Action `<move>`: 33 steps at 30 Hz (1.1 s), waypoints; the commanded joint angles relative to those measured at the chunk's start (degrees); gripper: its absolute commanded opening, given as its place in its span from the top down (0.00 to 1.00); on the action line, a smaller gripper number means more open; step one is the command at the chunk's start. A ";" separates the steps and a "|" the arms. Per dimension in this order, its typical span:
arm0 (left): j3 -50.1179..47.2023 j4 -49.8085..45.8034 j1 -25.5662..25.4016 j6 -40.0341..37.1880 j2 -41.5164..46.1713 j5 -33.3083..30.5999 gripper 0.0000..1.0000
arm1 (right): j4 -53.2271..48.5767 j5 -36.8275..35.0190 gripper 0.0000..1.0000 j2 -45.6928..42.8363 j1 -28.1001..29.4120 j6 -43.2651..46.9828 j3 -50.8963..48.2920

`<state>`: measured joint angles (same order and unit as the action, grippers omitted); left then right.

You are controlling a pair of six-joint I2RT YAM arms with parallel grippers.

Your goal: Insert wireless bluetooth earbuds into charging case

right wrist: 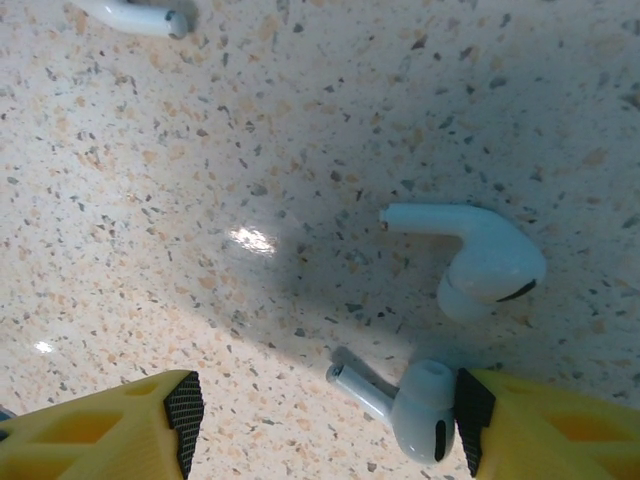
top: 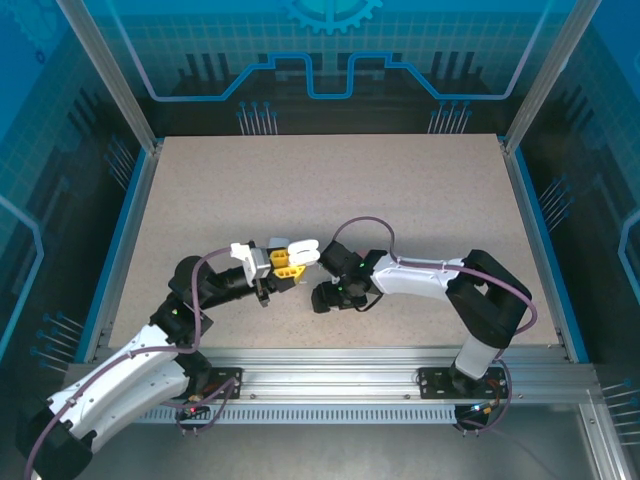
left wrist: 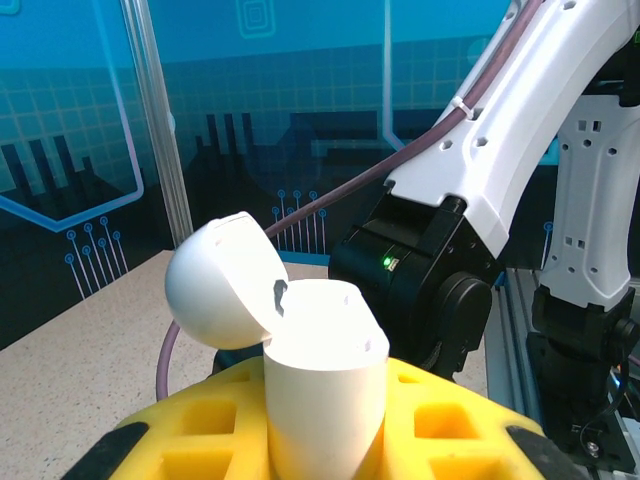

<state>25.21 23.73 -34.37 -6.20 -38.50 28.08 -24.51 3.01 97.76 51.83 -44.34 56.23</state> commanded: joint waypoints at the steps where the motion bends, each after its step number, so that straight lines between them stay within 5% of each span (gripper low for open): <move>1: -0.62 0.01 -0.41 -1.09 0.96 -0.77 0.98 | -2.87 -1.95 0.30 0.49 0.75 1.22 2.61; 28: -0.42 -1.54 -0.35 -1.89 1.86 -1.48 0.98 | -6.24 -6.67 0.28 2.63 0.64 5.67 6.49; 33: -0.43 -1.33 -0.41 -1.89 1.81 -1.48 0.98 | -4.84 -6.82 0.35 2.04 0.07 6.27 5.62</move>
<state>24.91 22.06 -34.35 -6.61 -37.36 27.59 -29.10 -3.05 101.47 51.81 -39.16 61.60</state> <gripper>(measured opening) 0.213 0.659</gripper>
